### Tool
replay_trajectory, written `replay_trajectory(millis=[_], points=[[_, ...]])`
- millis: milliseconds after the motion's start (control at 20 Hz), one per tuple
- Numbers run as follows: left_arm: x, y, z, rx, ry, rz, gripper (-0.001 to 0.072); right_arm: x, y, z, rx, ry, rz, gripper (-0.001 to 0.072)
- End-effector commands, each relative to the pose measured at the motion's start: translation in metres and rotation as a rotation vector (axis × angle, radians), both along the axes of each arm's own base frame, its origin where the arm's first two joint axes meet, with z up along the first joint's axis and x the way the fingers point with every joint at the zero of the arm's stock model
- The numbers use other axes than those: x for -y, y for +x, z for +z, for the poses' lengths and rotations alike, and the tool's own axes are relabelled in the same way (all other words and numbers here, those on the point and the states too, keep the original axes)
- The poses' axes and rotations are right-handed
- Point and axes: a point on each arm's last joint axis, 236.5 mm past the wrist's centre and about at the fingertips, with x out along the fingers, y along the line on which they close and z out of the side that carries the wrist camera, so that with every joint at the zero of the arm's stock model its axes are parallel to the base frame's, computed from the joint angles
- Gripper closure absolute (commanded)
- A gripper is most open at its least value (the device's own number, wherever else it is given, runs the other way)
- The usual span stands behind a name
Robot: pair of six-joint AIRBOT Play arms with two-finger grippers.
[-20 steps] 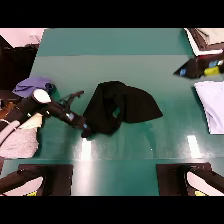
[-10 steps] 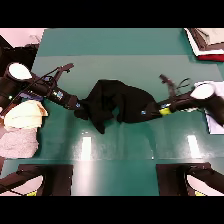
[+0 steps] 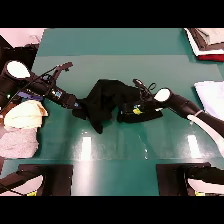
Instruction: Fold the shirts.
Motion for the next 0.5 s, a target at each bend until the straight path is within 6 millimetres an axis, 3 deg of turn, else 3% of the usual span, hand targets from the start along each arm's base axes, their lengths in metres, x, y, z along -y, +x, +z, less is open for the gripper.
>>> replay_trajectory(millis=[0, 50, 100, 200, 300, 450], points=[[-0.001, 0.0, 0.0, 0.003, 0.002, 0.001, 0.0678, -0.008, 0.013, -0.008, 0.008, -0.009, -0.011, 0.058], [-0.001, 0.0, 0.0, 0.002, 0.002, 0.0, 0.0678, -0.007, 0.014, -0.006, 0.024, -0.01, -0.001, 0.0691], [-0.002, 0.0, 0.002, 0.004, 0.006, -0.004, 0.0678, 0.0, 0.017, -0.001, 0.051, -0.03, 0.009, 0.0691], [-0.014, 0.005, 0.018, 0.044, 0.072, -0.022, 0.0678, 0.027, 0.025, 0.027, 0.142, -0.072, 0.015, 0.0692], [-0.032, 0.022, 0.06, 0.18, 0.161, -0.028, 0.0678, 0.074, 0.041, 0.079, 0.249, -0.086, -0.072, 0.0693], [-0.059, 0.048, 0.161, 0.476, 0.244, 0.079, 0.0678, 0.163, 0.051, 0.175, 0.437, -0.135, -0.23, 0.0693]])
